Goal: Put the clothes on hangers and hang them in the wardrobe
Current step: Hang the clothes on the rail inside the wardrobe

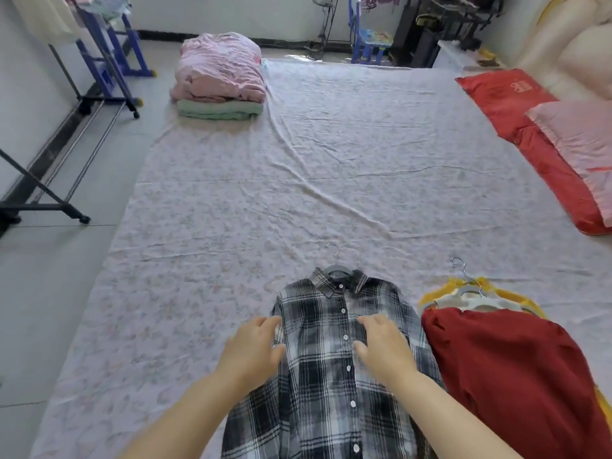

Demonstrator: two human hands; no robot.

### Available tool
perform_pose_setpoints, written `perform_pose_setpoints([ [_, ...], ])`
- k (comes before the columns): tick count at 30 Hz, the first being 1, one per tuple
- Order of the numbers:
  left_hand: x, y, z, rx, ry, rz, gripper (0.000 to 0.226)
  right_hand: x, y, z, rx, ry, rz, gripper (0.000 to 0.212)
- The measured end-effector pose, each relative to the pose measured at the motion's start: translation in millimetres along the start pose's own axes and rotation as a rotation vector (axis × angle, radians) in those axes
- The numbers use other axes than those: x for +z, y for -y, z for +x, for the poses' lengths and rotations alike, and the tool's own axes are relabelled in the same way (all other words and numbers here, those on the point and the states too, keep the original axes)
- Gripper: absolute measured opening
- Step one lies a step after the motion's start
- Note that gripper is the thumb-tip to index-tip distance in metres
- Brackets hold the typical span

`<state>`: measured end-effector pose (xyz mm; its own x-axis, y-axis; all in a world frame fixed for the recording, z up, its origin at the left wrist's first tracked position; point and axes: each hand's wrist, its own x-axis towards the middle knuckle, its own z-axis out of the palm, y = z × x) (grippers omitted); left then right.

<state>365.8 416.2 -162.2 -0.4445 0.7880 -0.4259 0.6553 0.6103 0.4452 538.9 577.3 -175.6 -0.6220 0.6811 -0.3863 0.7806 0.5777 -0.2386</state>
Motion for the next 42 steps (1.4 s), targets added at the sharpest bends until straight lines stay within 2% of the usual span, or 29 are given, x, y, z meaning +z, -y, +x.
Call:
perform_pose_setpoints([
  [5,16,-21,80,-0.089,0.015,-0.055,0.053,0,-37,119,-0.051,0.073,-0.033,0.040],
  [11,49,-17,161,-0.144,0.036,-0.089,0.053,40,-71,243,-0.048,0.169,-0.074,0.044],
  [16,74,-1,205,-0.164,0.028,-0.094,0.055,89,-85,311,-0.036,0.180,-0.098,0.035],
  [20,89,14,219,-0.173,0.039,-0.061,0.056,116,-89,341,-0.024,0.171,-0.080,0.040],
  [27,102,27,219,-0.227,0.064,-0.026,0.057,135,-91,353,-0.048,0.090,-0.108,0.043],
  [32,97,24,208,-0.230,0.064,-0.055,0.056,108,-91,342,-0.074,-0.012,-0.051,0.019],
  [36,82,12,195,-0.200,0.055,-0.075,0.055,79,-93,301,-0.183,-0.095,-0.042,0.009],
  [42,52,-17,160,-0.114,-0.026,-0.071,0.057,20,-78,213,-0.225,-0.216,0.062,0.001],
])
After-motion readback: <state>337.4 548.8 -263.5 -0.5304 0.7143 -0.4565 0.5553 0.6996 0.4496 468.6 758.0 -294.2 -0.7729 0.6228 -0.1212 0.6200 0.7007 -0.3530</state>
